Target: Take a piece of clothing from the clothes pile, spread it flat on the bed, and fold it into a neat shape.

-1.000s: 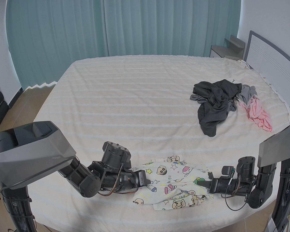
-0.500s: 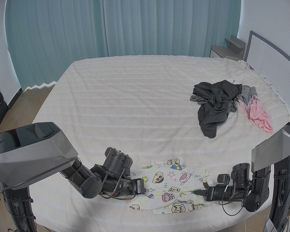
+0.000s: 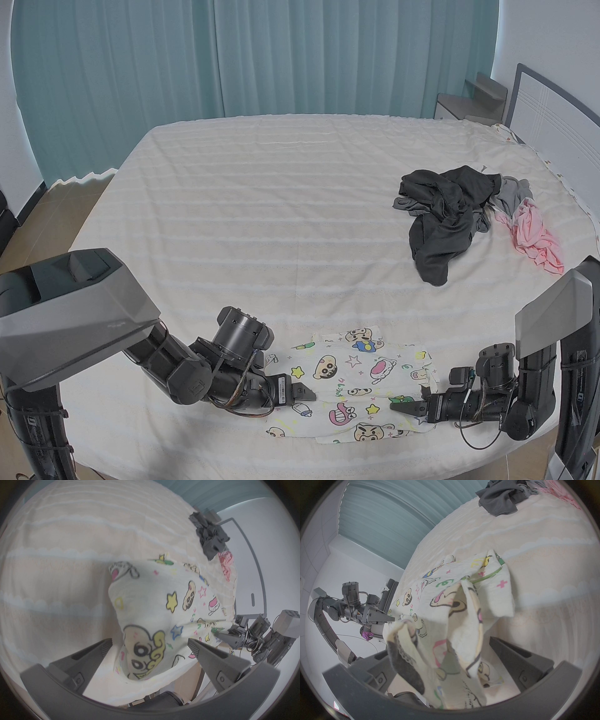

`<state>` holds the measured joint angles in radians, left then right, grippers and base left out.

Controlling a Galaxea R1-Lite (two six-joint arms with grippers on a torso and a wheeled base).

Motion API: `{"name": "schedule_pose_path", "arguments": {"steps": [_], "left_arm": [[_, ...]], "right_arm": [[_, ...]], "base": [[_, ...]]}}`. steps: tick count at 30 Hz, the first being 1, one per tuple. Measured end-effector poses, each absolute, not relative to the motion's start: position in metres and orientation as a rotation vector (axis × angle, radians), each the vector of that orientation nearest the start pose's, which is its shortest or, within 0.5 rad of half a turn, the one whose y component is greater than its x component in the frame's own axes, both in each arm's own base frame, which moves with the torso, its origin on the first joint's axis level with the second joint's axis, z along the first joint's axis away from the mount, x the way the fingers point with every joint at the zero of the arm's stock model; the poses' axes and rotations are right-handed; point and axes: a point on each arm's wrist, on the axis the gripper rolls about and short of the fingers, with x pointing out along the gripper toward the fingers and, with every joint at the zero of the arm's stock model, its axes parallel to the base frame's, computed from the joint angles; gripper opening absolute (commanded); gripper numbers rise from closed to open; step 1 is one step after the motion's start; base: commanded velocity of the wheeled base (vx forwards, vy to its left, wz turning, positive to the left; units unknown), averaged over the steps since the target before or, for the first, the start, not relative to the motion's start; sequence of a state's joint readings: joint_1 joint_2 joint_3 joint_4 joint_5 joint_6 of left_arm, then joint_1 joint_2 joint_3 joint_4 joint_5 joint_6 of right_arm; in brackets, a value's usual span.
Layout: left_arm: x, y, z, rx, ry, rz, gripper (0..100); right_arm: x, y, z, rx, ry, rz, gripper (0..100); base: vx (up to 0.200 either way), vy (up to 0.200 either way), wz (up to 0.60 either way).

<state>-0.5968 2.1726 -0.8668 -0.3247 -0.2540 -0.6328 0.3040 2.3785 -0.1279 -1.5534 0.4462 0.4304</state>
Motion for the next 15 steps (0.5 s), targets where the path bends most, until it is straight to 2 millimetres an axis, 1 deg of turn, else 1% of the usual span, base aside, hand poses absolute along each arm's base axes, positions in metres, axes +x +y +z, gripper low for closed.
{"name": "schedule_pose_path", "arguments": {"steps": [3, 8, 15], "left_arm": [[0.282, -0.197, 0.015, -0.360, 1.239, -0.407, 100], [0.276, -0.192, 0.015, -0.270, 1.364, -0.331, 100], [0.275, -0.197, 0.015, -0.162, 1.415, -0.270, 100]], "right_arm": [[0.229, 0.080, -0.040, 0.435, 0.853, 0.554, 100], [0.227, 0.077, -0.040, 0.407, 0.848, 0.555, 100], [0.217, 0.073, -0.047, 0.315, 0.878, 0.579, 100]], "base": [[0.000, 0.000, 0.00], [0.000, 0.000, 0.00], [0.000, 0.000, 0.00]]}}
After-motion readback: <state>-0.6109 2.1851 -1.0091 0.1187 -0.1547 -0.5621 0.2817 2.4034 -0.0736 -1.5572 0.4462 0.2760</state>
